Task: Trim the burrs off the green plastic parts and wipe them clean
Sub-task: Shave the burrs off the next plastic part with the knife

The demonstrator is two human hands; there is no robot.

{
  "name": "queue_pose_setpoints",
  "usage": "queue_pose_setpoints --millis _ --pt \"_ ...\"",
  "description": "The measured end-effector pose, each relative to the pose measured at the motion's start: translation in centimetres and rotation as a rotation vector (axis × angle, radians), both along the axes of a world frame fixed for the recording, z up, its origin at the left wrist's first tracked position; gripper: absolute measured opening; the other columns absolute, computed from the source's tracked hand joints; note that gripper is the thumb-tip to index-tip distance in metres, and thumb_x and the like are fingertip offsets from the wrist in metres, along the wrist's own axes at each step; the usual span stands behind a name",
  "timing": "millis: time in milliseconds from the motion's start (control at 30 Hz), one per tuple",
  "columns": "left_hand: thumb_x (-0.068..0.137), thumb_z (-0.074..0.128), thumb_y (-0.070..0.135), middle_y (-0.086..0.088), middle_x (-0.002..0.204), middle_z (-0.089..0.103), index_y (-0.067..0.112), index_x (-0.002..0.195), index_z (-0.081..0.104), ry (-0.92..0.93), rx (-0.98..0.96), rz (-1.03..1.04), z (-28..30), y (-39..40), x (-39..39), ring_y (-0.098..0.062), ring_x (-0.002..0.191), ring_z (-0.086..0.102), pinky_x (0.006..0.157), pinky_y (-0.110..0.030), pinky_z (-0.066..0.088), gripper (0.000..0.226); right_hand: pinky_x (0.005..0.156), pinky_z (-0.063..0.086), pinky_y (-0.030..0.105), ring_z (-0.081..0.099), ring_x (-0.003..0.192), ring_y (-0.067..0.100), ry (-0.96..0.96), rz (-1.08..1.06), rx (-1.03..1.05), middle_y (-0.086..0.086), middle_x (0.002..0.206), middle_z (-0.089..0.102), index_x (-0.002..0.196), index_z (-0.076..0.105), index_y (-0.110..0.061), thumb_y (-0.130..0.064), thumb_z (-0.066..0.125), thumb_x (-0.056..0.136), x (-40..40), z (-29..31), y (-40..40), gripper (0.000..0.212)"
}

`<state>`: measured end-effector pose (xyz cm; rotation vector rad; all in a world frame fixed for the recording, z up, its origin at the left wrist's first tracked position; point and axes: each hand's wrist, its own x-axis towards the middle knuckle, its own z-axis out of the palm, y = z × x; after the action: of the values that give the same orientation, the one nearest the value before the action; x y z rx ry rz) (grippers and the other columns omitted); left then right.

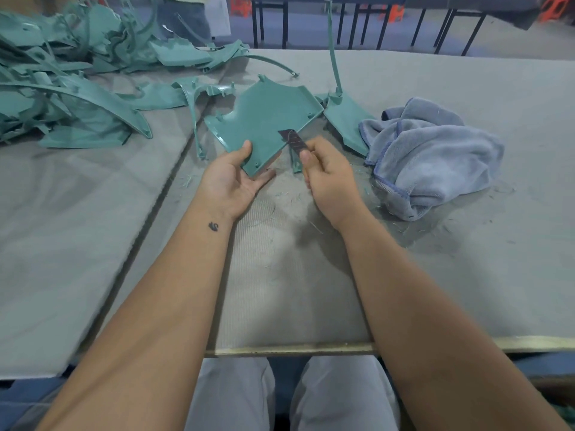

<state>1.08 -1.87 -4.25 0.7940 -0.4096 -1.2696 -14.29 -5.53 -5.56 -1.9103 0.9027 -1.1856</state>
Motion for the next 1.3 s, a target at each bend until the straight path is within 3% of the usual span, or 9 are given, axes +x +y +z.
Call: queue_pose_setpoints --millis 133,300,467,600,767,1000,1100,1200,1300 --pt "0.101 0.044 0.008 -0.009 0.101 0.071 0.012 0.106 0.06 0.01 0.008 -0.009 0.0 -0.1 0.1 -0.027 0.094 0.067 0.095 -0.042 0.049 0.017 0.058 0.038 0.035 0.039 0.058 0.011 0.255 0.049 -0.109 -0.012 0.061 0.043 0.076 0.043 -0.036 -0.016 0.046 0.098 0.6 0.0 0.3 0.03" --pt "0.101 0.043 0.008 -0.005 0.088 0.074 0.012 0.104 0.06 -0.034 0.022 -0.014 0.2 -0.1 -0.1 -0.019 0.077 0.071 0.092 -0.038 0.049 0.018 0.057 0.032 0.032 0.035 0.058 0.012 -0.011 -0.008 -0.028 -0.006 0.062 0.04 0.075 0.043 -0.023 -0.01 0.044 0.1 0.0 0.3 0.3 0.028" --pt "0.101 0.042 0.007 -0.009 0.105 0.068 0.01 0.114 0.059 -0.005 -0.002 -0.021 0.1 0.0 -0.1 -0.025 0.093 0.065 0.096 -0.04 0.048 0.021 0.064 0.04 0.035 0.048 0.066 0.017 0.301 0.035 -0.107 -0.01 0.067 0.048 0.08 0.046 -0.035 -0.017 0.047 0.099 0.7 0.1 0.4 0.026" --pt "0.101 0.043 0.008 -0.006 0.092 0.074 0.012 0.11 0.059 -0.059 0.003 -0.031 0.2 0.1 -0.1 -0.021 0.08 0.072 0.083 -0.035 0.053 0.019 0.057 0.034 0.033 0.037 0.058 0.012 0.006 -0.02 -0.067 -0.008 0.062 0.041 0.075 0.044 -0.031 -0.011 0.046 0.099 0.0 0.4 0.2 0.031" --pt "0.102 0.042 0.008 -0.014 0.115 0.065 0.008 0.12 0.056 0.026 -0.011 -0.031 0.2 0.1 0.0 -0.027 0.097 0.065 0.093 -0.043 0.051 0.023 0.063 0.038 0.032 0.046 0.063 0.011 0.352 0.028 -0.172 -0.015 0.063 0.049 0.087 0.056 -0.031 -0.018 0.051 0.096 0.8 0.2 0.6 0.016" --pt "0.101 0.043 0.008 -0.01 0.088 0.075 0.006 0.108 0.058 0.067 -0.044 -0.003 0.3 0.3 0.0 -0.023 0.077 0.073 0.089 -0.034 0.053 0.017 0.045 0.03 0.022 0.033 0.045 0.01 -0.285 0.046 0.202 -0.005 0.049 0.039 0.07 0.063 -0.03 -0.026 0.048 0.097 0.0 1.9 1.2 0.032" --pt "0.101 0.043 0.007 -0.014 0.094 0.072 0.002 0.111 0.057 0.104 -0.05 -0.001 0.6 0.4 -0.1 -0.025 0.079 0.072 0.089 -0.036 0.054 0.018 0.053 0.032 0.016 0.033 0.046 0.004 -0.179 0.155 0.334 -0.008 0.051 0.036 0.07 0.072 -0.021 -0.038 0.034 0.103 0.0 2.2 1.3 0.053" --pt "0.101 0.042 0.007 -0.017 0.107 0.065 -0.001 0.118 0.054 0.148 -0.058 -0.053 0.8 0.7 -0.3 -0.026 0.088 0.066 0.095 -0.038 0.051 0.022 0.062 0.038 0.009 0.048 0.062 0.0 -0.016 0.256 0.185 -0.011 0.065 0.054 0.072 0.064 -0.02 -0.027 0.047 0.1 0.4 1.7 1.7 0.033" --pt "0.102 0.038 0.008 -0.016 0.09 0.07 -0.003 0.106 0.058 0.153 -0.066 -0.114 1.0 0.9 -0.7 -0.023 0.076 0.071 0.077 -0.032 0.059 0.024 0.056 0.036 0.012 0.044 0.055 0.0 0.059 0.265 0.145 -0.004 0.065 0.053 0.072 0.054 -0.019 -0.012 0.053 0.098 0.9 1.2 1.5 0.027"
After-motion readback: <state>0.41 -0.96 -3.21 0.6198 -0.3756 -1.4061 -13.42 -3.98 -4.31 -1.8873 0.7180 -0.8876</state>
